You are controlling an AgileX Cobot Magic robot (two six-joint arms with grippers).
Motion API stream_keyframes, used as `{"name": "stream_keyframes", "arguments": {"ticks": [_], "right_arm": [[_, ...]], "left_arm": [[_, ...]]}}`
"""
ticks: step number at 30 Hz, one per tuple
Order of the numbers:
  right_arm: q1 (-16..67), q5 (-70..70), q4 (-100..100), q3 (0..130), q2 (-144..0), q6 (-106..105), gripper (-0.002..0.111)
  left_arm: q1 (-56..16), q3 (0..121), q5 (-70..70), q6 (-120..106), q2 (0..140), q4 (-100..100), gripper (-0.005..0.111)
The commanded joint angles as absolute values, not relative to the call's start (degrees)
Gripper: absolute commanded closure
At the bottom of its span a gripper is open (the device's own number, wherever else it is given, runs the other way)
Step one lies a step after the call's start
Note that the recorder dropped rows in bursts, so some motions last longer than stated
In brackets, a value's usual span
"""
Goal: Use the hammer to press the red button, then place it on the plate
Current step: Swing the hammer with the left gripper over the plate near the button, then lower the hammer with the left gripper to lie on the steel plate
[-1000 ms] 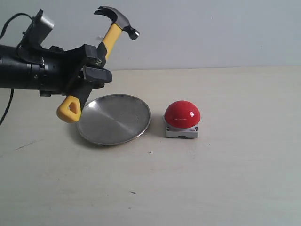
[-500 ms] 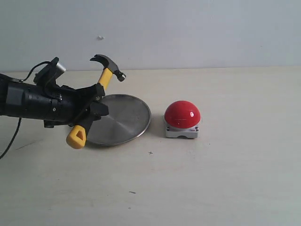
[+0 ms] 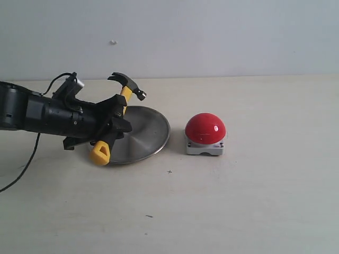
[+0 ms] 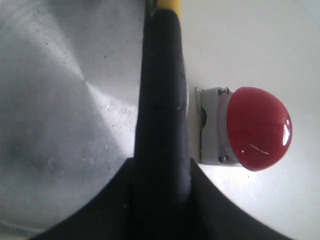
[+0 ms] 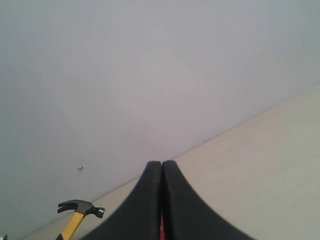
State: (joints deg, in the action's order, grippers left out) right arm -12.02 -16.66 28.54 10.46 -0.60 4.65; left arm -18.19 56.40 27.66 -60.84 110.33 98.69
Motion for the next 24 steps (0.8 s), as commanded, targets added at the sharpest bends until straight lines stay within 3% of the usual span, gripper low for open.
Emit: {"name": "stream_keyframes", "arguments": {"ticks": [1, 24], "right_arm": [[-12.0, -16.5, 28.4, 10.2, -0.8, 4.5, 0.108], [-12.0, -16.5, 28.4, 10.2, -0.8, 4.5, 0.108]], "left_arm": [[-18.2, 60.3, 28.8, -61.2, 111.1, 99.9, 0.107], [-19.3, 62.6, 23.2, -56.5, 114.7, 99.9, 0.107]]}}
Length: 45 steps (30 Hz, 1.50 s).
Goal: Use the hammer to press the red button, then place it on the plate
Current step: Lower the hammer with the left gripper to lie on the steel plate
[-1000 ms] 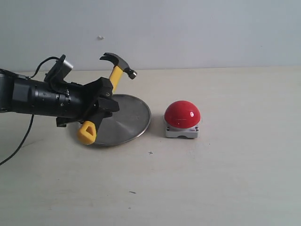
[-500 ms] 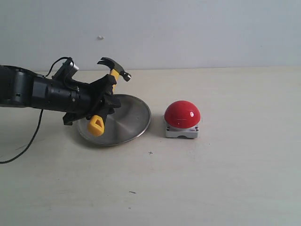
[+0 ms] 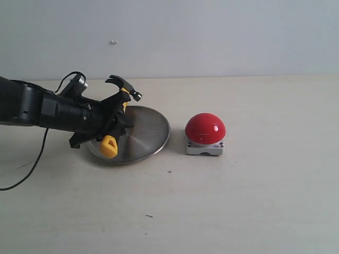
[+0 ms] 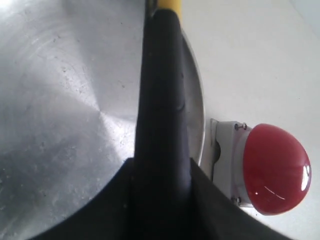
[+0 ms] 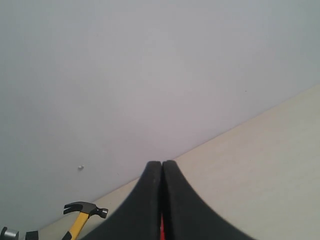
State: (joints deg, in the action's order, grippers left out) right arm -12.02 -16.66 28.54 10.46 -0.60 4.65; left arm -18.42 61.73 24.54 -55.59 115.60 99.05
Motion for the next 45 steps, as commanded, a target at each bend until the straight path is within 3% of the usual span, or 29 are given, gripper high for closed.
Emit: {"name": "stream_keyframes", "arguments": {"ticks": [1, 26, 34, 45], "right_arm": [[-12.0, -16.5, 28.4, 10.2, -0.8, 4.5, 0.108], [-12.0, -16.5, 28.4, 10.2, -0.8, 4.5, 0.108], [-12.0, -16.5, 28.4, 10.2, -0.8, 4.5, 0.108], [-12.0, -16.5, 28.4, 10.2, -0.8, 4.5, 0.108]], "left_arm": [[-19.6, 62.6, 22.8, -56.5, 114.7, 99.9, 0.107], [-21.2, 62.6, 22.8, -55.3, 118.7, 99.9, 0.107], [-21.1, 62.6, 23.4, -55.3, 118.7, 99.9, 0.067], [-21.1, 62.6, 23.6, -55.0, 118.7, 97.8, 0.065]]}}
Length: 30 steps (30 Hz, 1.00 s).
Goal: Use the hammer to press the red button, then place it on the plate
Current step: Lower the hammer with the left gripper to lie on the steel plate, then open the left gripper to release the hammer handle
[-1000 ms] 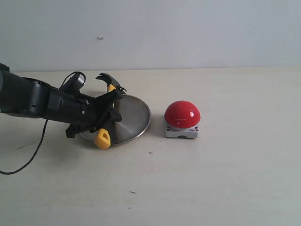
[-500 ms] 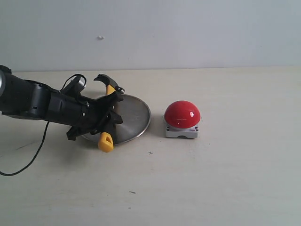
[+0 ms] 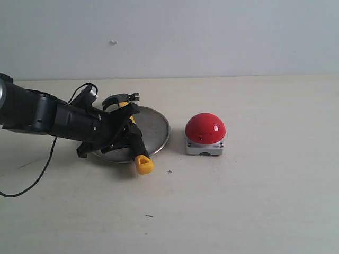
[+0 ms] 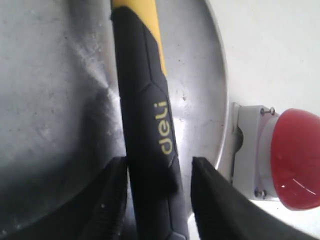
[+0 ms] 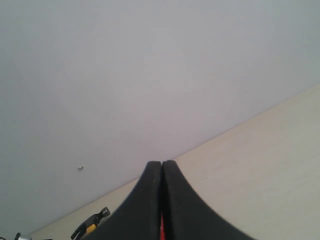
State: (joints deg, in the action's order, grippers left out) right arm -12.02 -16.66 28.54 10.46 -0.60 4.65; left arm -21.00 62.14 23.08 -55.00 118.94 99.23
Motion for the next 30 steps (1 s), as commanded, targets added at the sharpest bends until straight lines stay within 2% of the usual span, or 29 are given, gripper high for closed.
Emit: {"name": "stream_keyframes", "arguments": {"ticks": [1, 10, 27, 30], "right_arm": [[-12.0, -16.5, 28.4, 10.2, -0.8, 4.5, 0.108], [-12.0, -16.5, 28.4, 10.2, -0.8, 4.5, 0.108], [-12.0, -16.5, 28.4, 10.2, -0.8, 4.5, 0.108], [-12.0, -16.5, 28.4, 10.2, -0.8, 4.5, 0.108]], "left_arm": [[-21.1, 62.6, 23.6, -54.7, 118.7, 97.6, 0.065], [-20.1, 62.6, 24.6, -48.7, 118.6, 90.5, 0.065], [-16.9, 62.6, 35.4, -47.7, 113.0, 89.0, 0.065], [-16.9, 62.6, 36.8, -48.2, 112.1, 89.1, 0.070]]}}
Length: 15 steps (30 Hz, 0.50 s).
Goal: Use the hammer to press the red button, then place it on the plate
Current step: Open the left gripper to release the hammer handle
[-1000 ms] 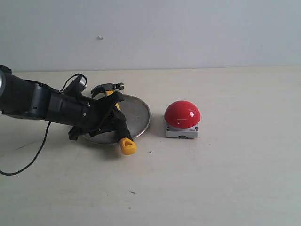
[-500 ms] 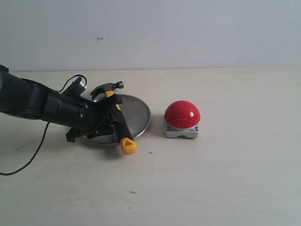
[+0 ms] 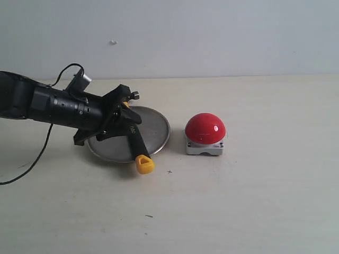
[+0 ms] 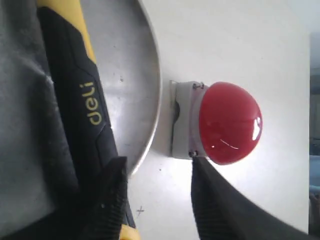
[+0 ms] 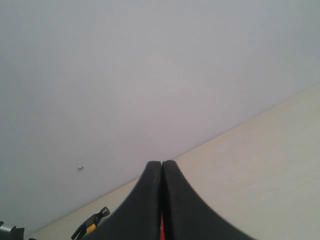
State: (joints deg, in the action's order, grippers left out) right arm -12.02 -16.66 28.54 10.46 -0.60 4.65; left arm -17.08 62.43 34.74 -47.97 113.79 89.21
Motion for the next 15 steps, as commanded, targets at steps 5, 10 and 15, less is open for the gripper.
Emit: {"name": "stream_keyframes", "arguments": {"ticks": [5, 10, 15], "right_arm": [[-12.0, -16.5, 28.4, 10.2, -0.8, 4.5, 0.108], [-12.0, -16.5, 28.4, 10.2, -0.8, 4.5, 0.108], [-12.0, -16.5, 28.4, 10.2, -0.8, 4.5, 0.108]], "left_arm": [[-17.0, 62.6, 38.9, -49.6, 111.0, 88.7, 0.107], [-18.1, 62.6, 39.9, -53.0, 109.4, 89.8, 0.107], [-21.0, 62.6, 37.6, -56.5, 107.6, 91.0, 0.107]]}}
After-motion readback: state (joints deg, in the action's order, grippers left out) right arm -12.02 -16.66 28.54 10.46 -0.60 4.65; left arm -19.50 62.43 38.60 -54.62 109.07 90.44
